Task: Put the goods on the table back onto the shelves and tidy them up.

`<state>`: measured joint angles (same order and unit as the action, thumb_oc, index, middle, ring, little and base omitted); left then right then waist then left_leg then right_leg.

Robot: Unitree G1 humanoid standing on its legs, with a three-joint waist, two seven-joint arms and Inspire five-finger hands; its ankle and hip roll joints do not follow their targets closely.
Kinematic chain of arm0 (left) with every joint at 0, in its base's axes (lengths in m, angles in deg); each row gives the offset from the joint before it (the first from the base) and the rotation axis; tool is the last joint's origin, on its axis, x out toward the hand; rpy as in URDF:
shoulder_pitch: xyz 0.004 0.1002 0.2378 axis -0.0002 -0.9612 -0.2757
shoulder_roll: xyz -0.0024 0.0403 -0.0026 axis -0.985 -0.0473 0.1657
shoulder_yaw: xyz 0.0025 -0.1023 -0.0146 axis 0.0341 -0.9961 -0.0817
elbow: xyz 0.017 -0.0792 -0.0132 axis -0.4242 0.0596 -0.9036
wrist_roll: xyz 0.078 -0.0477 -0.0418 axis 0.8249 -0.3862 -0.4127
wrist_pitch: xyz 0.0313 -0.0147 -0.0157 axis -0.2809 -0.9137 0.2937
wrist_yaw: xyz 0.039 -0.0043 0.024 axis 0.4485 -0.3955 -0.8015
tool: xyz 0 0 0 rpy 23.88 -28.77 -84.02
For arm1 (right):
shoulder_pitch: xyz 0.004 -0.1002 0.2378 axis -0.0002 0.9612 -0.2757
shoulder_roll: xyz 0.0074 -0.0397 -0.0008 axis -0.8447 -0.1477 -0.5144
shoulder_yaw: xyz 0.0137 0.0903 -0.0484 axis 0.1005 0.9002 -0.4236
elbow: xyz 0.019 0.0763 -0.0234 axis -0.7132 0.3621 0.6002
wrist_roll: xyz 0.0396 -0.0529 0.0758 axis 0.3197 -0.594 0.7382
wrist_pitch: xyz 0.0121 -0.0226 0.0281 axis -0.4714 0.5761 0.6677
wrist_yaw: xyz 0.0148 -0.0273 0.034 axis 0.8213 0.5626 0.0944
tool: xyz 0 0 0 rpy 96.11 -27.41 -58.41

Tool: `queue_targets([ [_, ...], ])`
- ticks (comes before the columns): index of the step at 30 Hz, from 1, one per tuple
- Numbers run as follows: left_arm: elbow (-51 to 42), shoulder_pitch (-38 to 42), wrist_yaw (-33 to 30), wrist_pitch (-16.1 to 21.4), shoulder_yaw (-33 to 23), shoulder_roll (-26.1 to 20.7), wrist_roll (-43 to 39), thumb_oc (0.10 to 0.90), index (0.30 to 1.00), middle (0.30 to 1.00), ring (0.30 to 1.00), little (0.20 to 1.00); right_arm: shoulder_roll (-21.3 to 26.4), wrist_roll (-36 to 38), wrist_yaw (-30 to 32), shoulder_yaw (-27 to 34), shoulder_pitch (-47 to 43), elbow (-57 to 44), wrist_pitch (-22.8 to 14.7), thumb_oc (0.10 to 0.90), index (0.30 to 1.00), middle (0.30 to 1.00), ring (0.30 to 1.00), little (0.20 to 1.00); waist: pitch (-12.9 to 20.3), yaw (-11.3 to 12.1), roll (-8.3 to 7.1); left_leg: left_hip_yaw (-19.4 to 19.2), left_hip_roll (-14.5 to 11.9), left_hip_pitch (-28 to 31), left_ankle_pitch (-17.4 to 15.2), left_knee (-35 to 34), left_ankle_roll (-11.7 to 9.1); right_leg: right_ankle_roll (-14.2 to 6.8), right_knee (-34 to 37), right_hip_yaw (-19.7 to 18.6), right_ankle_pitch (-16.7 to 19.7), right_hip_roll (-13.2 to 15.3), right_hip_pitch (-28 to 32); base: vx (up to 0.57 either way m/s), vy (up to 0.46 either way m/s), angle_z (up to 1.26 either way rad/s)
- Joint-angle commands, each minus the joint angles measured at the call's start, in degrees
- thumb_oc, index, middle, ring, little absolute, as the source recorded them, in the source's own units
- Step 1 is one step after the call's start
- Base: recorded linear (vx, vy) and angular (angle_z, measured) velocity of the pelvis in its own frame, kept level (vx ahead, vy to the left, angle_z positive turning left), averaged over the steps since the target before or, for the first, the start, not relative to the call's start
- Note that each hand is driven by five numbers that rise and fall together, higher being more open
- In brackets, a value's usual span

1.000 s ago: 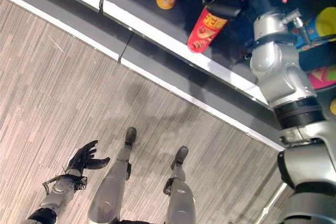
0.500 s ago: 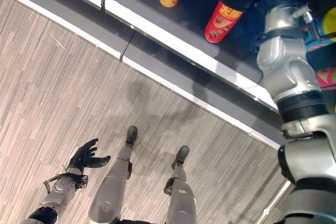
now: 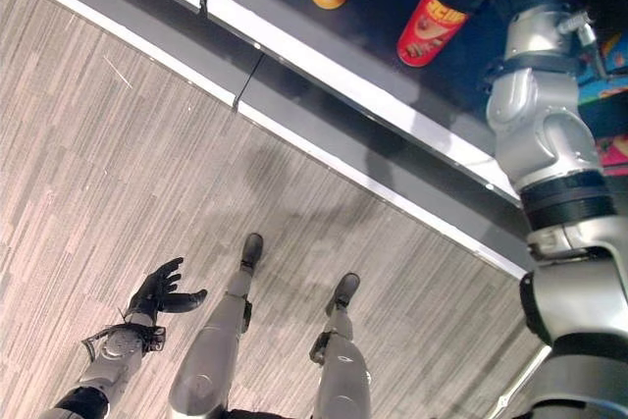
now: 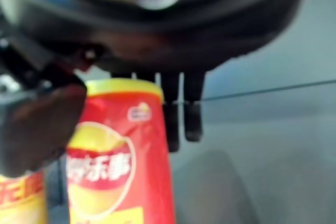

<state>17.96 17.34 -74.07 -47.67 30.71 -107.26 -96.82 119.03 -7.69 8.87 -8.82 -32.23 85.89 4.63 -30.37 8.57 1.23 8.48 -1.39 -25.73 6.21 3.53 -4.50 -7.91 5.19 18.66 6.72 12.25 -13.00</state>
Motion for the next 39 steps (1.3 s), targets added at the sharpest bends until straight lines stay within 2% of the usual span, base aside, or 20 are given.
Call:
queue_targets([
  [1, 0.33, -2.28, -1.86, 1.84, 0.44, -2.07, 0.34, 0.800, 0.900, 0.900, 0.900, 0.900, 4.98, -1.95, 6.58, 2.74, -4.97, -2.04, 0.19, 0.400, 0.300, 0.300, 0.300, 0.300, 3.23, -0.18, -0.73, -1.15, -4.59, -1.46, -5.66, 3.97, -3.56, -5.34, -8.07, -2.87, -3.95, 6.67, -0.06, 0.00, 0.000, 0.00],
  [17, 0.40, -1.77, -2.13, 1.67, 0.26, -2.05, 1.24, 0.800, 0.900, 0.900, 0.900, 0.900, 5.04, -3.17, 6.75, 6.01, -1.00, -5.97, 0.06, 0.400, 0.300, 0.300, 0.300, 0.300, 2.45, -0.90, -0.63, -1.79, -4.81, -2.13, -6.98, 6.33, -3.55, -5.23, -8.58, -3.53, -4.13, 6.52, -0.39, -0.01, 0.002, 0.00],
  [30, 0.85, -1.72, -2.15, 1.55, -0.61, -1.93, 1.94, 0.800, 0.900, 0.900, 0.900, 0.900, 6.34, -4.95, 5.75, 8.16, 2.92, -10.38, -0.54, 0.400, 0.300, 0.300, 0.300, 0.300, 2.43, -1.83, -1.49, -1.90, -4.69, -2.77, -7.36, 7.39, -3.38, -5.17, -8.59, -4.03, -3.93, 6.45, -0.68, 0.00, 0.000, 0.00],
  [39, 1.29, -1.63, -2.25, 1.46, -0.73, -1.89, 2.19, 0.800, 0.900, 0.900, 0.900, 0.900, 6.05, -5.01, 4.97, 7.42, 3.28, -10.89, -1.19, 0.400, 0.300, 0.300, 0.300, 0.300, 2.41, -1.94, -1.71, -1.94, -4.77, -2.82, -7.14, 7.24, -3.47, -5.17, -8.46, -4.04, -3.93, 6.28, -0.71, 0.00, 0.000, 0.00],
])
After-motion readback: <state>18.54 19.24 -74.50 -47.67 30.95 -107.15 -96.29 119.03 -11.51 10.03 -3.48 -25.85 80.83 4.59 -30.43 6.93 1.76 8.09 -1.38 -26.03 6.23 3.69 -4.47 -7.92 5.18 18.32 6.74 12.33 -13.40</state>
